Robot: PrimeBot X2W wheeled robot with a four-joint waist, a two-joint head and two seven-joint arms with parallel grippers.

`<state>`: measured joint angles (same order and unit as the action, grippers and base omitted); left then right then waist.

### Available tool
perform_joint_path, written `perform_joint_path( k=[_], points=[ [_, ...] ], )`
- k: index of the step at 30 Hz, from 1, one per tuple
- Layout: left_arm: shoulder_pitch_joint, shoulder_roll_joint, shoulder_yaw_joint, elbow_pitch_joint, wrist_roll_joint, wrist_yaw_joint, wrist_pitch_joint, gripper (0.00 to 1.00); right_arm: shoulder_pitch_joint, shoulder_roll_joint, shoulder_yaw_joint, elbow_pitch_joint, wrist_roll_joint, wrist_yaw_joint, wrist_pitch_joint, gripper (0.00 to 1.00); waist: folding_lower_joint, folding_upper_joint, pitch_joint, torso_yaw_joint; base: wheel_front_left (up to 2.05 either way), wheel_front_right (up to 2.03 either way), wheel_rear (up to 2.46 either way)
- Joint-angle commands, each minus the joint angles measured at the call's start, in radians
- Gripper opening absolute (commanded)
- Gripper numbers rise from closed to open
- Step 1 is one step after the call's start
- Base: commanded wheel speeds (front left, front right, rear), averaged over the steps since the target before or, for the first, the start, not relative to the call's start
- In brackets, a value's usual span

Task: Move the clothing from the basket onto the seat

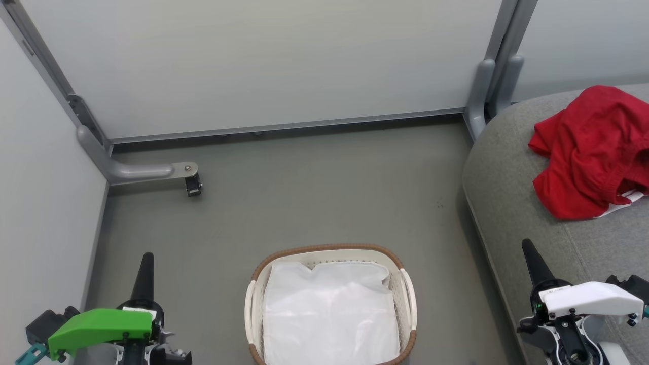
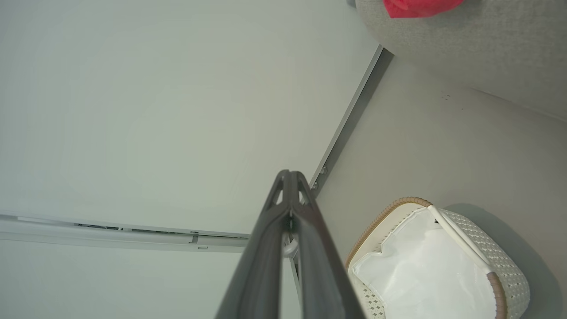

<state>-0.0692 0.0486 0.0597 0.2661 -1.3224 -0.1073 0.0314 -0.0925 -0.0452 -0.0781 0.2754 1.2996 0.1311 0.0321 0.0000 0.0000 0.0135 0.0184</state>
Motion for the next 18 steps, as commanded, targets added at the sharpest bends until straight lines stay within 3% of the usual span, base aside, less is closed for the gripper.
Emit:
perform_joint_path(
  k=[1,18],
  points=[
    [-0.023,0.003,0.005,-0.008,-0.023,-0.008,0.006,0.0,-0.015,-0.006,-0.005,-0.011,0.023,0.0,0.006,0.0,0.0,0.0,0.0,-0.001,0.0,0.0,0.0],
    [-0.035,0.003,0.029,-0.016,-0.147,-0.016,0.042,0.0,-0.019,-0.007,-0.021,-0.022,0.158,0.0,0.043,0.0,0.0,0.0,-0.005,-0.008,0.0,0.0,0.0]
  ],
)
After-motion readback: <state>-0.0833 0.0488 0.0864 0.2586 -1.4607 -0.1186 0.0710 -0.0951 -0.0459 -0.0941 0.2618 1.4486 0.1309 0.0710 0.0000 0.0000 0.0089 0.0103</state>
